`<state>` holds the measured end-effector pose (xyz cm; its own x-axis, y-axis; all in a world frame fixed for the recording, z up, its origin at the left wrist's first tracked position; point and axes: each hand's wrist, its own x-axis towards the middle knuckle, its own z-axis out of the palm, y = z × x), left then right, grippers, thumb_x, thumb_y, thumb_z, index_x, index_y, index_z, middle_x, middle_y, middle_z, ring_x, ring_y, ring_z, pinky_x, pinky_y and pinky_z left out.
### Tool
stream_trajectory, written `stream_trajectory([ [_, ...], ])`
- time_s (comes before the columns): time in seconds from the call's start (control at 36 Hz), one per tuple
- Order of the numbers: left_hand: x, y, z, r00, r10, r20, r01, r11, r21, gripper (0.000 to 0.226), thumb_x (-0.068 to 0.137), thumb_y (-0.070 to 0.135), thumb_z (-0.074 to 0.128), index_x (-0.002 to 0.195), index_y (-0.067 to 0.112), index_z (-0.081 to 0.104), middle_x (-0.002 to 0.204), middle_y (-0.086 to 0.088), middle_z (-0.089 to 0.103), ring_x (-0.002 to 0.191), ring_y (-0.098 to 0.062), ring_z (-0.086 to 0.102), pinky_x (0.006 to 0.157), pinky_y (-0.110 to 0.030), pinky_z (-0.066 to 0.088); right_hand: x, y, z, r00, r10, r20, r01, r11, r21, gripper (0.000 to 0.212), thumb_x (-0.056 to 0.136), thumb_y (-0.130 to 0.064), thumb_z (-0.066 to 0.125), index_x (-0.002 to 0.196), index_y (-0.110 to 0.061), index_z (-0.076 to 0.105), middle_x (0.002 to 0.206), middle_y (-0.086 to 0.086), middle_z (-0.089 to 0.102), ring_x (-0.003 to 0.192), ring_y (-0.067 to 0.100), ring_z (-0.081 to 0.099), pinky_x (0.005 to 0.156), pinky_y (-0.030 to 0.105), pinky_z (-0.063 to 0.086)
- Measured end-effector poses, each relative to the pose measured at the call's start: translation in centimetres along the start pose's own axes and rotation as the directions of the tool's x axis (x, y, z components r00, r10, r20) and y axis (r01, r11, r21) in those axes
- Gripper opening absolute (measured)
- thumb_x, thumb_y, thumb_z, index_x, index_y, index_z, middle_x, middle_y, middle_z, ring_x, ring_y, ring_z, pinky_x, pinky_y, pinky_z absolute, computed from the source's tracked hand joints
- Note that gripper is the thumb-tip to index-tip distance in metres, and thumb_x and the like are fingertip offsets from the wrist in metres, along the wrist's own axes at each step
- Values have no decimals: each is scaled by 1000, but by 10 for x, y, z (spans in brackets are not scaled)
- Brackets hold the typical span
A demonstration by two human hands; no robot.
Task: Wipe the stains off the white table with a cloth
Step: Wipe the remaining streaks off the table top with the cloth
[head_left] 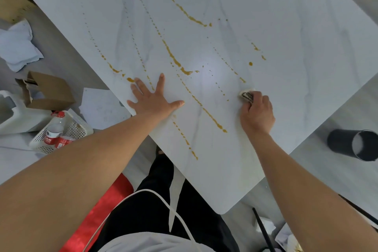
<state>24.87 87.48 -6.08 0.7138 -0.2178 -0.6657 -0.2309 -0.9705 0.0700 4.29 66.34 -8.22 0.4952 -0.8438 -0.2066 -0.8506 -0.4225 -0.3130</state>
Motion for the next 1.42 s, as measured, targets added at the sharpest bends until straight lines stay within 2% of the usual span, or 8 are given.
stream_trajectory([
  [0.22, -2, 1, -2, 1000, 10, 3, -10, 1000, -4, 118, 71, 96, 50, 153, 53, -23, 161, -24, -35, 152, -43, -24, 116, -73, 6, -36, -3, 10, 881, -450, 147, 465, 880, -92, 33, 85, -24, 40, 109, -15, 60, 92, 4, 53, 82, 30, 54, 51, 30, 35],
  [0.42, -2, 0, -1, 1000, 16, 0, -16, 1000, 5, 117, 70, 96, 48, 152, 53, -24, 161, -24, -34, 152, -43, -24, 115, -74, 8, -31, -19, 9, 999, -27, 41, 27, 1000, 5, 26, 91, -17, 48, 117, -14, 52, 104, 7, 55, 94, 32, 53, 64, 35, 36],
  [0.61, -1, -2, -1, 999, 31, -13, -31, 999, 28, 119, 68, 99, 45, 153, 52, -24, 163, -22, -31, 153, -43, -22, 114, -77, 12, -59, -16, 18, 881, -442, 170, 458, 886, -73, 25, 85, -19, 53, 109, -16, 58, 92, 3, 52, 82, 30, 56, 51, 29, 34],
  [0.78, -2, -2, -1, 999, 39, -12, -39, 998, 44, 117, 69, 100, 42, 152, 51, -25, 164, -20, -30, 153, -43, -22, 113, -78, 11, -48, -26, 19, 998, -42, 56, 43, 999, -2, 27, 90, -15, 50, 116, -14, 56, 100, 7, 54, 96, 31, 54, 61, 35, 38],
  [0.97, -2, -2, 0, 999, 41, -6, -41, 997, 66, 117, 69, 100, 38, 152, 50, -27, 164, -17, -31, 153, -43, -22, 113, -79, 11, -77, -28, 24, 885, -443, 146, 453, 890, -45, 29, 85, -23, 41, 106, -16, 59, 87, 2, 50, 74, 27, 53, 47, 26, 30],
  [1.11, -2, -4, -1, 999, 45, -22, -43, 993, 106, 116, 68, 102, 33, 152, 50, -27, 165, -17, -28, 154, -44, -18, 112, -76, 20, -70, -35, 28, 998, -59, 35, 57, 997, 51, 25, 87, -12, 51, 110, -13, 57, 92, 5, 53, 85, 30, 54, 56, 32, 34],
  [1.31, -4, -1, -11, 999, 48, -13, -47, 995, 84, 116, 73, 92, 53, 156, 50, -16, 169, -9, -21, 155, -42, -11, 115, -69, 24, -89, -38, 33, 916, -382, 123, 386, 922, -10, 25, 84, -13, 56, 109, -15, 61, 90, 3, 51, 79, 27, 53, 50, 27, 32],
  [1.42, -1, -7, -15, 996, 87, -32, -84, 993, 86, 115, 73, 85, 63, 158, 50, -7, 169, -7, -14, 155, -40, -5, 115, -63, 27, -84, -42, 33, 980, -181, 84, 178, 983, 49, 26, 86, -13, 56, 112, -16, 61, 92, 2, 54, 84, 27, 56, 55, 29, 36],
])
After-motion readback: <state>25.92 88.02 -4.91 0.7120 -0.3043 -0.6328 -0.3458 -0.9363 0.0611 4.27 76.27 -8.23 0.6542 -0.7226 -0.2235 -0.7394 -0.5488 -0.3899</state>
